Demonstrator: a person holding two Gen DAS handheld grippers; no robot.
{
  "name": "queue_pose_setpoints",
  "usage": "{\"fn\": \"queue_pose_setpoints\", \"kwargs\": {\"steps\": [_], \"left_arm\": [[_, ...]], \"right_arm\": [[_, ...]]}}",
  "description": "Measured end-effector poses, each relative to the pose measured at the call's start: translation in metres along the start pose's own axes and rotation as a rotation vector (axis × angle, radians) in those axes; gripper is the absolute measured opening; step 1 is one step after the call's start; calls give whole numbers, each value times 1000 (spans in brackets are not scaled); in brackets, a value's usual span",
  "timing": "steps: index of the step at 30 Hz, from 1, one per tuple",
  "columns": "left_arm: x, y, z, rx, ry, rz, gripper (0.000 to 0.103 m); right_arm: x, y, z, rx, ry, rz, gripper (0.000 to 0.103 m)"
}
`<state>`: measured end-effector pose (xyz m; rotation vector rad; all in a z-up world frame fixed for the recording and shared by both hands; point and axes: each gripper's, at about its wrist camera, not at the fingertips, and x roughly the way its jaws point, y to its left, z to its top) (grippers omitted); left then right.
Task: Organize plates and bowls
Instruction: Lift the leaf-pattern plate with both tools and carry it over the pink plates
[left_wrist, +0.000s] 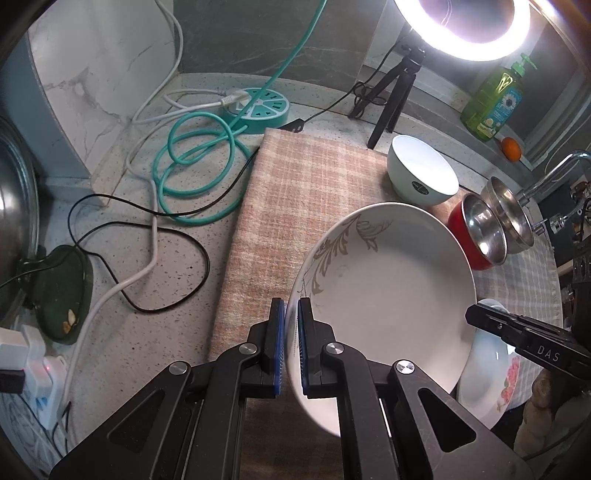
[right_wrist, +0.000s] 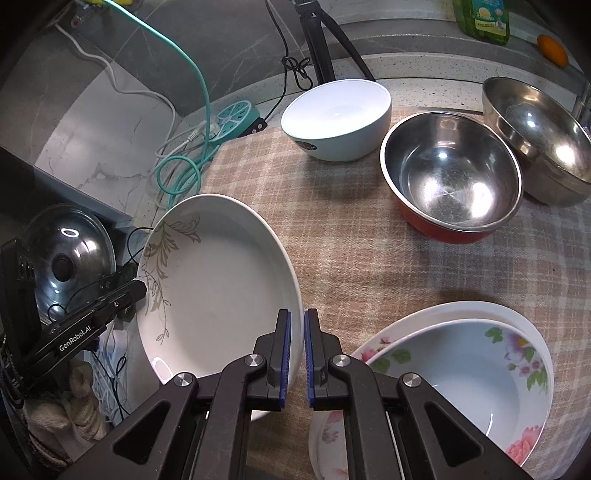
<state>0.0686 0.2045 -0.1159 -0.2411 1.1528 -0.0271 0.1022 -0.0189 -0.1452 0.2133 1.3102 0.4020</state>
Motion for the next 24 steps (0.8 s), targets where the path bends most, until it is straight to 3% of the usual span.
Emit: {"fn": "queue_pose_setpoints", "kwargs": {"steps": [24], "left_arm": [[-23, -75, -16, 90, -9, -36, 5]], "right_arm": [[-66, -52, -27, 68, -54, 13, 7]]}}
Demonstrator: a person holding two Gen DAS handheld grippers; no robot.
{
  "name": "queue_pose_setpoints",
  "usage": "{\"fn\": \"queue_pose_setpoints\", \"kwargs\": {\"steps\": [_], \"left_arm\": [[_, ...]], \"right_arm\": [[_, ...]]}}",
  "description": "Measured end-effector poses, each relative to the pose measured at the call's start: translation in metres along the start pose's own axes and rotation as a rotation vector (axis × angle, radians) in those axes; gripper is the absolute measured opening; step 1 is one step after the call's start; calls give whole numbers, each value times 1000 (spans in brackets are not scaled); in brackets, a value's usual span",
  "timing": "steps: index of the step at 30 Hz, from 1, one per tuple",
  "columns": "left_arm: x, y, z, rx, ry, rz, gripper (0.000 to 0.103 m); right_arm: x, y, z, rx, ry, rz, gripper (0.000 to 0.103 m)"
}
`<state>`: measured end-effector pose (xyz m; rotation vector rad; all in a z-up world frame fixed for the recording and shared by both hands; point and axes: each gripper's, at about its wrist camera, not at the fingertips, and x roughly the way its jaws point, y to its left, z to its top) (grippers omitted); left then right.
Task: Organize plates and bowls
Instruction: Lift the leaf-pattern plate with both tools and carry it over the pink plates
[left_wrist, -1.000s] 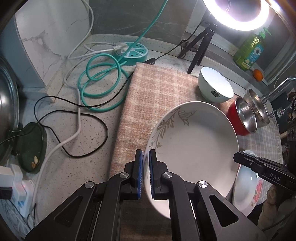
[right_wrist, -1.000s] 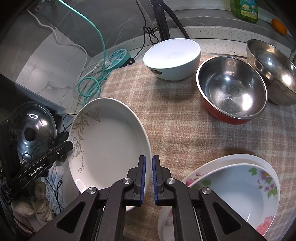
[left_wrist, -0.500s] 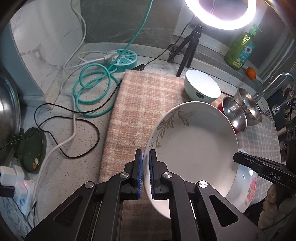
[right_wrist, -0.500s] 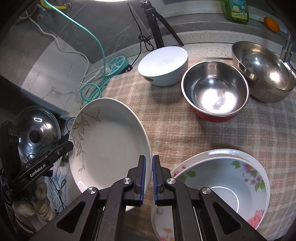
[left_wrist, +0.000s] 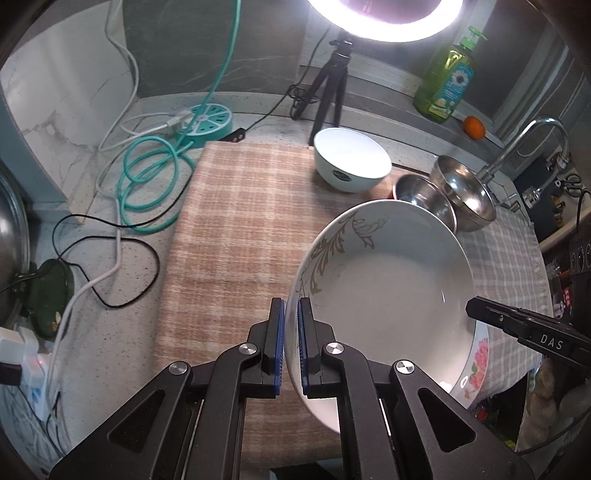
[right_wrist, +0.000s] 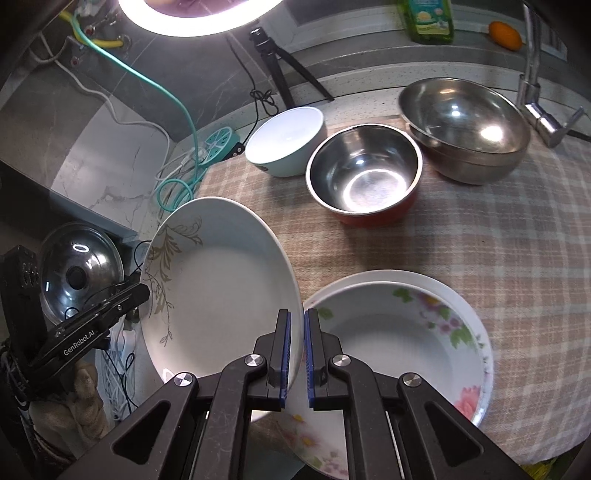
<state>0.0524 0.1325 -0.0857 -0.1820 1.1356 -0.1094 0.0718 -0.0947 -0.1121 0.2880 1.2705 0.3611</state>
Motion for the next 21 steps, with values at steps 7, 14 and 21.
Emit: {"fn": "queue_pose_setpoints", "kwargs": {"steps": [7, 14, 21], "left_arm": [[3, -24, -8, 20, 18, -26, 5], [8, -42, -16, 36, 34, -47, 5], [11, -60, -20, 60, 45, -65, 5]], "right_arm": [[-20, -21, -8, 23, -23, -19, 7], [-30, -39, -18, 54, -26, -38, 7], [-38, -55, -28, 87, -24, -53, 7]]}}
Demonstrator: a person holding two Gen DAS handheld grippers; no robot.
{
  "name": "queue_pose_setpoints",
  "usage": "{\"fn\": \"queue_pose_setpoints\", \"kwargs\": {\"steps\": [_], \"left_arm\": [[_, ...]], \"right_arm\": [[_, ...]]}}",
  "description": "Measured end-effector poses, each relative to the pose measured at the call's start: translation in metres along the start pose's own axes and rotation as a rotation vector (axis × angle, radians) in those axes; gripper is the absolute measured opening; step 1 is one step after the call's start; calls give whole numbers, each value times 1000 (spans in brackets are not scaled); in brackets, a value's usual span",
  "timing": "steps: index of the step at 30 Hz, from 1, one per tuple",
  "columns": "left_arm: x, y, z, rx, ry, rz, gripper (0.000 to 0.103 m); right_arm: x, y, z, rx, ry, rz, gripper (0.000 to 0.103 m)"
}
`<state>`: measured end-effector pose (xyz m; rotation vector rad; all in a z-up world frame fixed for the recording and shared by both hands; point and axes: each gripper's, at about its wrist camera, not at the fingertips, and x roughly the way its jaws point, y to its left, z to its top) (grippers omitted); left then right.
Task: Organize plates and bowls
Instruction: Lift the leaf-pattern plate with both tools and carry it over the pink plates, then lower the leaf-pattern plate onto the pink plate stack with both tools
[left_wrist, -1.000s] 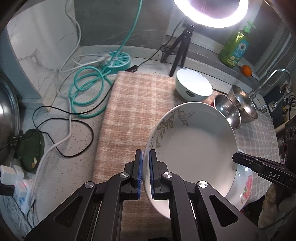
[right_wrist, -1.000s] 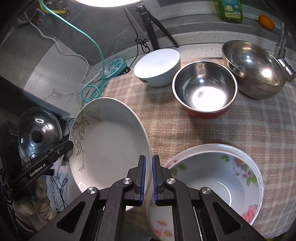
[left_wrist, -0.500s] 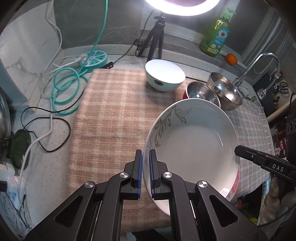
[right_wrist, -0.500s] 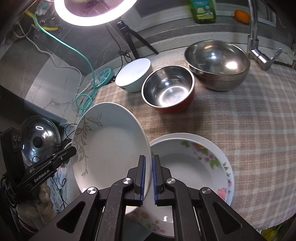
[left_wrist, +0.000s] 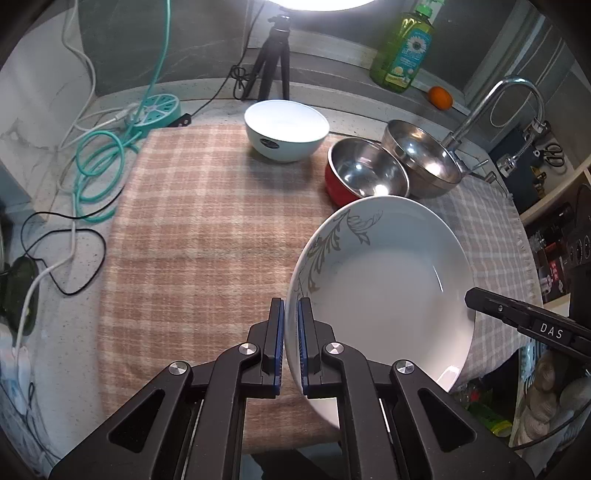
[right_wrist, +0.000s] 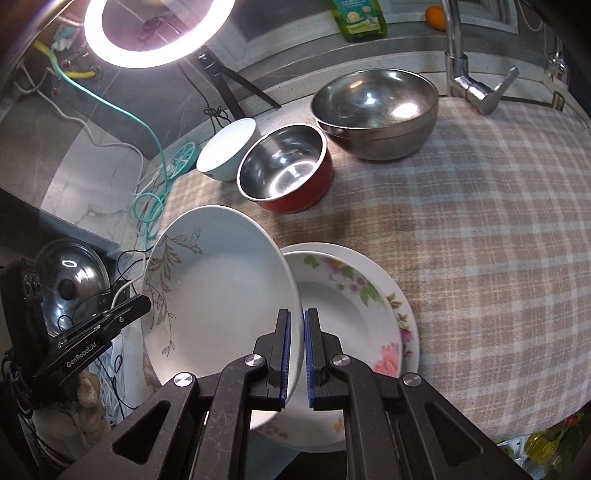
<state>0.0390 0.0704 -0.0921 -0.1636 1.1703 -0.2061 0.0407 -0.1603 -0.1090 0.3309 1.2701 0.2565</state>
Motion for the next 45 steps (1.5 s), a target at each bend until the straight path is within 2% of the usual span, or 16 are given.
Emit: {"fn": "queue_pose_setpoints", "kwargs": {"steps": [22, 45], "left_arm": [[26, -40, -9, 69, 63, -50, 5], [41, -40, -12, 83, 106, -38, 5]], "right_arm": [[-10, -48, -22, 94, 18, -58, 7], [9, -53, -27, 101, 67, -82, 7]]}}
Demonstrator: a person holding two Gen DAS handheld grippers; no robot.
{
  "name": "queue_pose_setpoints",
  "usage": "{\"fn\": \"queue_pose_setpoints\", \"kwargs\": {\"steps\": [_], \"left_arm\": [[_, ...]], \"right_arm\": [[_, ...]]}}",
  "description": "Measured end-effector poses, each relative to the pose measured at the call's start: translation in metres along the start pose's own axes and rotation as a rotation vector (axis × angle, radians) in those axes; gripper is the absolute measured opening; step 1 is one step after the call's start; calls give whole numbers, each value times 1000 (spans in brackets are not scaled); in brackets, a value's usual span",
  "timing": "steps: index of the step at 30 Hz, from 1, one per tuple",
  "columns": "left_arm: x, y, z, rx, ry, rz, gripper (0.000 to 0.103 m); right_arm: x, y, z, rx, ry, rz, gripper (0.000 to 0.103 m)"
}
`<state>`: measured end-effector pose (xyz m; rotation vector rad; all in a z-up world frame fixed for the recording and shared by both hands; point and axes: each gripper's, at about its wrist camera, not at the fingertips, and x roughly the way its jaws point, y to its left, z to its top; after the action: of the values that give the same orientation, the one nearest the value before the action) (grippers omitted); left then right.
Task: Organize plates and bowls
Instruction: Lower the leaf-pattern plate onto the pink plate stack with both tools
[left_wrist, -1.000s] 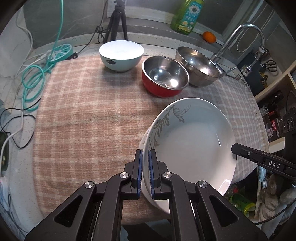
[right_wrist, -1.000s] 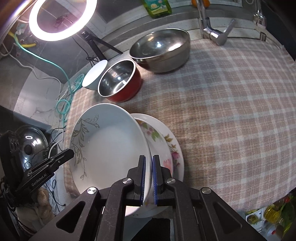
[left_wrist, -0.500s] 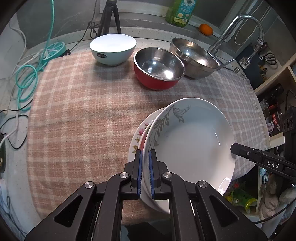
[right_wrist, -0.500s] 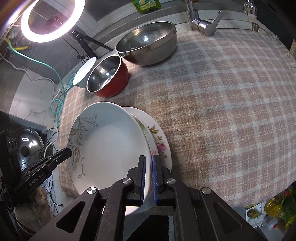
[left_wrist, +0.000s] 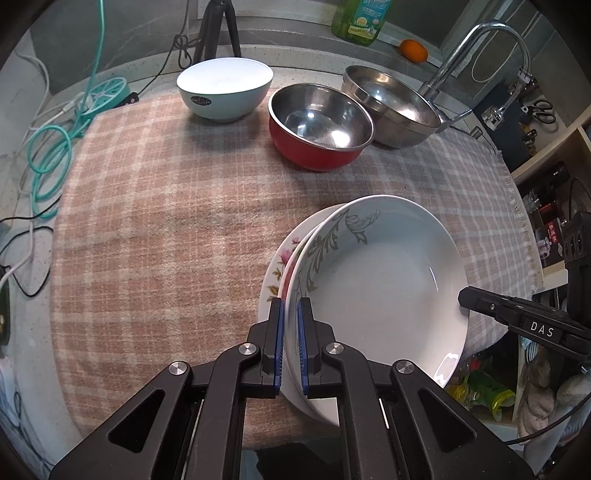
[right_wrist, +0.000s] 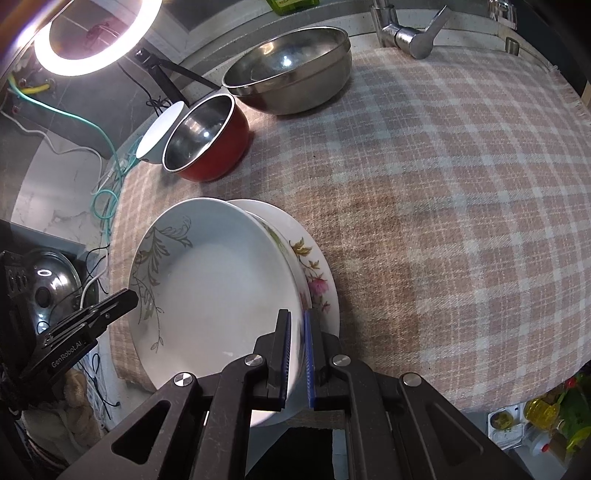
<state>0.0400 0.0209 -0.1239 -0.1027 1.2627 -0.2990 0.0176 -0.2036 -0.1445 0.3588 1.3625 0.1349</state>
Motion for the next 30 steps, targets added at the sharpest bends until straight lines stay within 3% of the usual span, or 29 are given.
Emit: {"fn": "queue_pose_setpoints", "kwargs": {"steps": [30], "left_arm": [[12, 1, 4, 25, 31, 10, 5]], "right_arm": [[6, -1, 3, -22, 13, -10, 7]]}}
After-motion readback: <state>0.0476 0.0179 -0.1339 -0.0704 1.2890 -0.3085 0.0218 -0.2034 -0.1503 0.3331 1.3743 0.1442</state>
